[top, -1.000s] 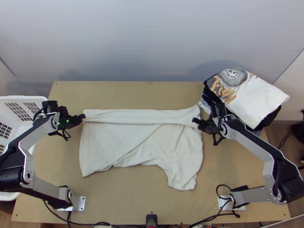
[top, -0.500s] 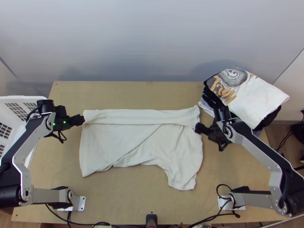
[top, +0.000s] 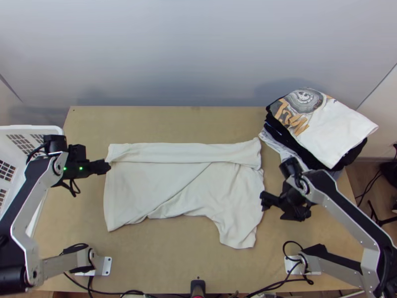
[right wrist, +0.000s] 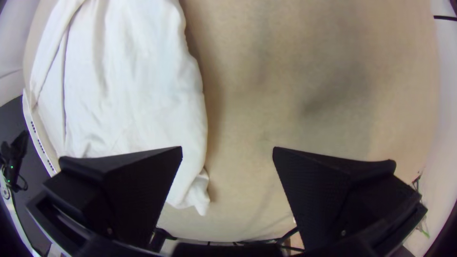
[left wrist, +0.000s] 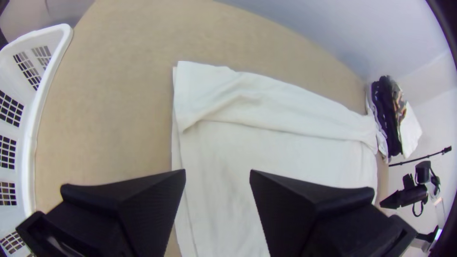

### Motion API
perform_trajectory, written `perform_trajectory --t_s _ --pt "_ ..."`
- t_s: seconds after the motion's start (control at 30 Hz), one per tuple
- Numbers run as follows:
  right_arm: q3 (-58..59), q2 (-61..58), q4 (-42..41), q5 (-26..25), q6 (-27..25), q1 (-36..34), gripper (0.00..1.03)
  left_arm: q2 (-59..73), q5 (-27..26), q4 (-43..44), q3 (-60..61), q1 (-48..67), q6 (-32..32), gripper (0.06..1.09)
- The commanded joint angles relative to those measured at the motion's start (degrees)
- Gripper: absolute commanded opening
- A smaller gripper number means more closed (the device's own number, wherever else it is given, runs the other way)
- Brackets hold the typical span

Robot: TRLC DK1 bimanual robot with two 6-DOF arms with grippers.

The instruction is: Fold the t-shirt

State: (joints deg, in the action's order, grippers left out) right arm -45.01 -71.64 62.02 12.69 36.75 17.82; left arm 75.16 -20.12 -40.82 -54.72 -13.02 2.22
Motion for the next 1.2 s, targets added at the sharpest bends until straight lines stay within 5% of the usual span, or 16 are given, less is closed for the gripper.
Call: perform_trajectory --t_s 0.0,0.13,0.3,0.43,0.73,0.83,0.9,1.07,1.1,1.17 --pt "5.90 1.50 -11.13 0.41 -3.71 0.63 0.86 -4.23 0.34 -1.90 1.90 0.45 2.18 0.74" --pt "5.55 1.76 -17.19 0.41 -4.76 0.81 0.51 -6.07 0.61 -2.34 2.51 0.80 2.53 0.74" --pt "6.25 1.68 -17.90 0.32 -5.02 1.86 0.47 -8.62 1.84 -6.56 2.95 0.45 6.66 0.74" --pt "6.87 1.94 -19.66 -0.21 -5.02 2.21 0.19 -10.20 3.16 -12.36 3.13 0.36 12.90 0.74" --pt "7.57 1.32 -20.53 -0.21 -6.25 2.13 0.22 -11.17 7.55 -23.96 1.81 0.62 25.64 0.85" --pt "8.01 1.41 -20.53 -0.21 -6.17 2.13 0.52 -11.52 7.55 -24.75 2.16 0.62 25.91 0.85" --pt "8.36 1.68 -20.36 -0.12 -6.17 2.13 0.61 -11.96 7.55 -25.45 1.98 0.71 25.99 0.87" --pt "9.15 2.38 -20.36 -0.21 -6.25 2.74 0.61 -12.66 7.55 -27.03 2.25 0.71 27.22 0.87" --pt "9.24 2.38 -20.36 -0.21 -6.34 3.01 0.56 -12.66 7.55 -27.56 2.34 0.80 27.31 0.87" --pt "9.24 2.99 -20.53 -0.30 -6.61 3.45 0.23 -12.75 7.55 -28.62 2.95 0.80 28.37 0.87"
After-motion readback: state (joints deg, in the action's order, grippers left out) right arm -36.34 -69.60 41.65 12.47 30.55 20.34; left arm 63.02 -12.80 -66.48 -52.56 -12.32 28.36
